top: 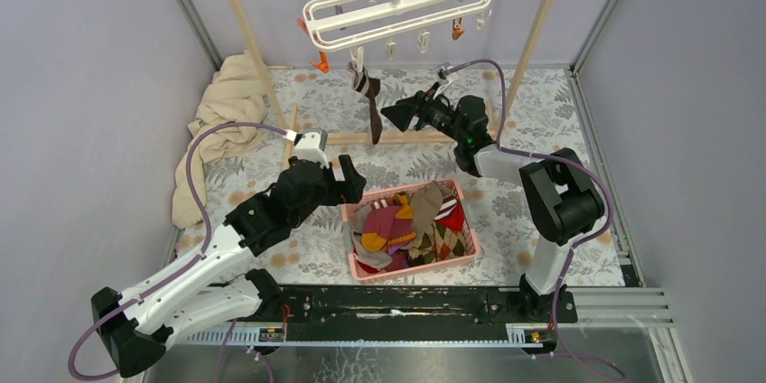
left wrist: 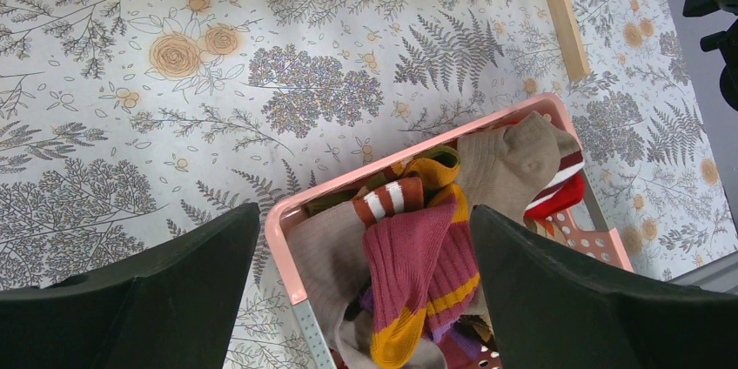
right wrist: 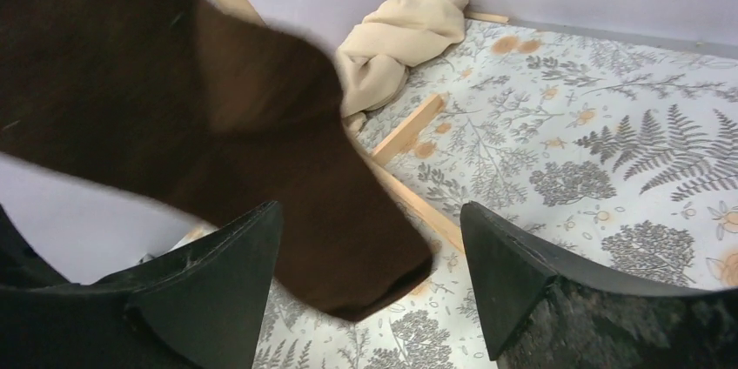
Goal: Remove the socks clipped to the hanger
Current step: Remove the sock from the hanger.
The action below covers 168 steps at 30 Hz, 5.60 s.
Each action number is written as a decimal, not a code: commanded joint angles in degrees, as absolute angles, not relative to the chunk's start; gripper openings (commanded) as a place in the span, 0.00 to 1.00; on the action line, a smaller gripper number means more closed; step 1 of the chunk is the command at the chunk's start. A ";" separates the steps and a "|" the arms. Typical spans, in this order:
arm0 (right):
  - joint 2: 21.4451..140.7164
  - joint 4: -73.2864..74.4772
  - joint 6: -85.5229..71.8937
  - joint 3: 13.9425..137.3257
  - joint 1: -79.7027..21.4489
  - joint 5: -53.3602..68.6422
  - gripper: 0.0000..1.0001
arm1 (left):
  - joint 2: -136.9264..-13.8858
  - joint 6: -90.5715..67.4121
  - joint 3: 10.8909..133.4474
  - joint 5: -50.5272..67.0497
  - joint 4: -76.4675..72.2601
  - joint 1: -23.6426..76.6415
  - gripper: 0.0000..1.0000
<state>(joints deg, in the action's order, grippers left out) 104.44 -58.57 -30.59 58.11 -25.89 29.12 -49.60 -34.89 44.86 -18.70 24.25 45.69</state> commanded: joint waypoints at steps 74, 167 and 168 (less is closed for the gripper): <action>112.41 -97.14 -76.54 65.23 -24.84 57.37 0.00 | -46.75 -32.70 52.75 -14.39 21.18 44.06 0.98; 68.57 9.87 -7.24 75.61 -48.95 3.89 0.00 | -49.74 -35.91 57.06 -13.12 6.36 38.31 0.86; 68.74 9.58 -7.66 75.59 -48.95 4.66 0.00 | -48.12 -36.21 55.40 -11.80 4.44 38.31 0.87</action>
